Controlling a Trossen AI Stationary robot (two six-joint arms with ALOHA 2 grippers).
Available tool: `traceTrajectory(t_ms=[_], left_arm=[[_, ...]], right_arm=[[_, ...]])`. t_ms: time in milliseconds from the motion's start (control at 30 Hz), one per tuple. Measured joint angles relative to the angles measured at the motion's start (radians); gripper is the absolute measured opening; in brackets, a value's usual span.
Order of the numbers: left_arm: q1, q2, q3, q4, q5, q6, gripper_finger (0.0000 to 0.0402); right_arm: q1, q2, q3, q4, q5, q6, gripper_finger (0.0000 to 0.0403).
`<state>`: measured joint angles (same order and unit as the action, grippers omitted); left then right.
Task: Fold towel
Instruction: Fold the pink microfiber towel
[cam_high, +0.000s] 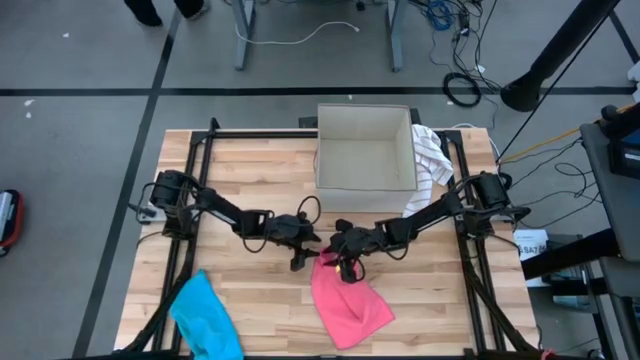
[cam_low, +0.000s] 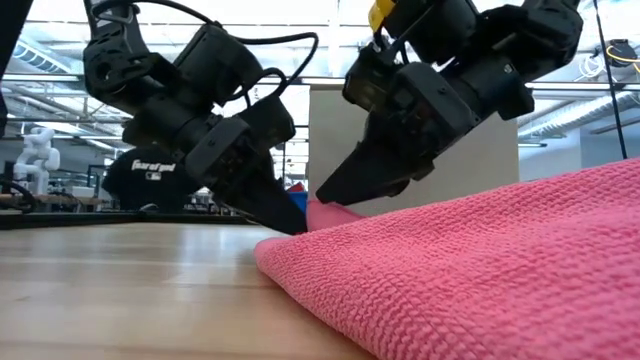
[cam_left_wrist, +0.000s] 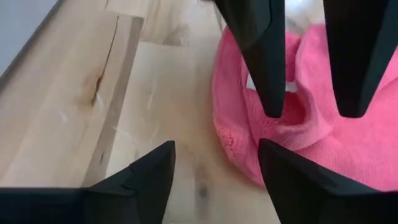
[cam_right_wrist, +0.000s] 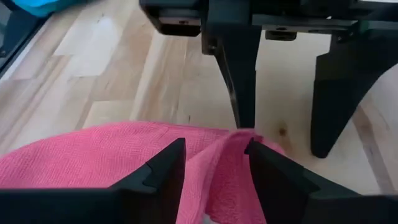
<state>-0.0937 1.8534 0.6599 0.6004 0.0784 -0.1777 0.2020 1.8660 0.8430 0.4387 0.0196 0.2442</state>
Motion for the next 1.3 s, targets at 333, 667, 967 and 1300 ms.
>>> traceTrajectory(t_ms=[333, 667, 967, 1300], left_arm=[[0.0, 0.0, 0.002, -0.002, 0.025, 0.024, 0.0201], [0.0, 0.0, 0.002, -0.002, 0.023, 0.085, 0.008], [0.0, -0.004, 0.002, 0.042, 0.002, 0.154, 0.0003], [0.005, -0.269, 0.006, -0.052, -0.046, 0.272, 0.0001]], right_arm=[[0.0, 0.0, 0.001, -0.074, -0.001, -0.006, 0.0009], [0.016, -0.014, 0.001, -0.05, 0.004, -0.021, 0.0001], [0.08, -0.177, 0.001, -0.218, 0.074, -0.061, 0.0], [0.188, -0.551, 0.001, -0.575, 0.283, -0.092, 0.0]])
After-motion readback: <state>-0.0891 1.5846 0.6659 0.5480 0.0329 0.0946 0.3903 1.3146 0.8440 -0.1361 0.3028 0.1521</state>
